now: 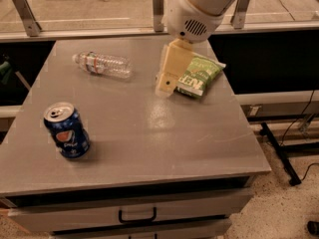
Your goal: Place water bottle upright
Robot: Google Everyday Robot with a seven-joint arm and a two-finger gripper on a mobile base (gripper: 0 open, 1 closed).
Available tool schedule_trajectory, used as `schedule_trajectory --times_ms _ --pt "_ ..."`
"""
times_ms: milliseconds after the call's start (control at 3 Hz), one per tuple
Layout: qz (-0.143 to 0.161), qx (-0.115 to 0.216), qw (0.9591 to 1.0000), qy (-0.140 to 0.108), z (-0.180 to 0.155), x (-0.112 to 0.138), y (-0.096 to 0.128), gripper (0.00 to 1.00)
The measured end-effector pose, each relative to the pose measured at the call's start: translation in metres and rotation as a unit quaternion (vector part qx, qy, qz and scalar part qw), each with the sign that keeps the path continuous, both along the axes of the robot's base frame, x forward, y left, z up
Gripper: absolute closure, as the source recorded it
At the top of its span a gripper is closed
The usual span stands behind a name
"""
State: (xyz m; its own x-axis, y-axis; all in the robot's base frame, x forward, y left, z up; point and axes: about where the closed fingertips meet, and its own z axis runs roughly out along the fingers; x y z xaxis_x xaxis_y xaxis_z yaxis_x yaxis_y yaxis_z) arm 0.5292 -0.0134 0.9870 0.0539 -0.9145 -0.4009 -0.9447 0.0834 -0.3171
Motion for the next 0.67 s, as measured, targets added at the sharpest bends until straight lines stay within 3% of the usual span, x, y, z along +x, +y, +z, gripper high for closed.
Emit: schedule_trajectory --times_ms 333,667 --pt "0.0 0.0 1.0 0.0 0.0 0.0 0.0 0.0" --pt "-0.011 0.031 0.9994 0.0 -0.002 0.018 0.017 0.0"
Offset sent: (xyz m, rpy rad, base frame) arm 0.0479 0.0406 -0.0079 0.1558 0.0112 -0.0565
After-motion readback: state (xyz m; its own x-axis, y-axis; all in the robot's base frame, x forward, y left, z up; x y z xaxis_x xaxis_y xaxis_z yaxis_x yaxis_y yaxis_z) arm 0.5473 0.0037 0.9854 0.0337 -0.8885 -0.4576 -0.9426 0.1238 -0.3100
